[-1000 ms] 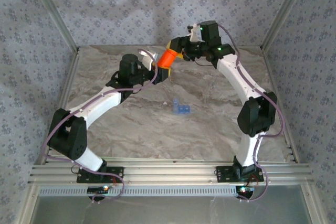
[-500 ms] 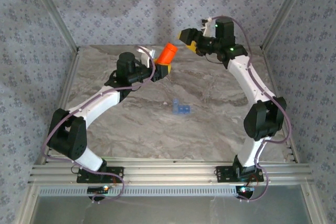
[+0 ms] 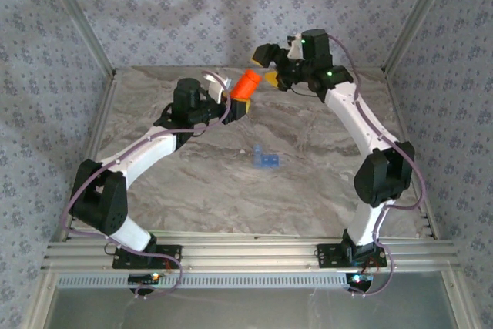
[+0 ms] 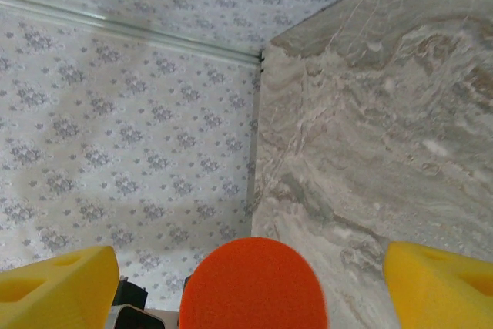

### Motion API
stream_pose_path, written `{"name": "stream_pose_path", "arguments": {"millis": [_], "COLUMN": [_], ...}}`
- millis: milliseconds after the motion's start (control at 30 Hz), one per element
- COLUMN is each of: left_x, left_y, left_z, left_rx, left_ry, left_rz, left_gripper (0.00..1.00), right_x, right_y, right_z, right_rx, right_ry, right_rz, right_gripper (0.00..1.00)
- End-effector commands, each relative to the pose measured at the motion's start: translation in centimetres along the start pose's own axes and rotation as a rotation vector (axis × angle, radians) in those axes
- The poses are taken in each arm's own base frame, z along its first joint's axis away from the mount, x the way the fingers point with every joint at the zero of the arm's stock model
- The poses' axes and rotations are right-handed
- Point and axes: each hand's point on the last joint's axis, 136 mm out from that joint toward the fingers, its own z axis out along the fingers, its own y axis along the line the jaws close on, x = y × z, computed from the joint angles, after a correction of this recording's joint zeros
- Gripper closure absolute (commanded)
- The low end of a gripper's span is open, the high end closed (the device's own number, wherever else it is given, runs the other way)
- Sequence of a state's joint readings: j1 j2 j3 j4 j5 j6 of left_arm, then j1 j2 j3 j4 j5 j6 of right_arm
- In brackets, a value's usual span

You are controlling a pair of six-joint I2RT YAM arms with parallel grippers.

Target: Sort the pills into containers

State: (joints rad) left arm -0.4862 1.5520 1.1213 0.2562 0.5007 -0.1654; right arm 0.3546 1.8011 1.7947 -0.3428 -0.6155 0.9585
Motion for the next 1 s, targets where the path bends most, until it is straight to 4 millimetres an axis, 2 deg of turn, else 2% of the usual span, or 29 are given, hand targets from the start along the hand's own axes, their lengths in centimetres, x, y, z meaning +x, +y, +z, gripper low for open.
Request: {"name": "stream_pose_path", "arguments": {"millis": [0,233,467,600,700,767,867,967], "left_x": [-3.3,-3.3,-3.6,-3.8,-4.2,-4.5,-5.5,-6.2], "left_y": [-1.2,-1.3,-1.3,-1.3,-1.4,-1.3,-1.4,-1.9], "left_z": [-0.4,-0.4,-0.3,-0.3,-0.3,-0.4,-0.7,-0.9], "left_rx": [0.014,0.016,0.015,0.015,0.022,0.037,0.074,0.117], "left_ry": [-0.072,-0.074,-0.082,-0.090,-0.101,-0.119,-0.162,-0.177], "left_rz": [0.068,0.069,0.068,0.065,0.055,0.026,-0.028,-0.059], "left_gripper": [1.00,1.00,1.00,1.00,1.00,1.00,1.00,1.00], "right_x": [0.1,0.9,1.9,2.1,2.2,1.4,1.4,0.9], "right_y": [0.5,0.9,1.1,1.0,1.5,2.4,3.5,4.0], "right_z": [0.7,1.6,1.9,1.8,1.5,1.0,-0.3,-1.0], "right_rx": [0.010,-0.001,-0.007,-0.007,-0.039,-0.099,-0.197,-0.243], "right_ry": [0.009,0.037,0.069,0.079,0.085,0.058,0.039,0.029], "right_rz": [0.013,0.006,-0.010,-0.026,-0.067,-0.177,-0.385,-0.443], "right_gripper": [0.10,0.19,0.43,0.50,0.53,0.54,0.50,0.49]}}
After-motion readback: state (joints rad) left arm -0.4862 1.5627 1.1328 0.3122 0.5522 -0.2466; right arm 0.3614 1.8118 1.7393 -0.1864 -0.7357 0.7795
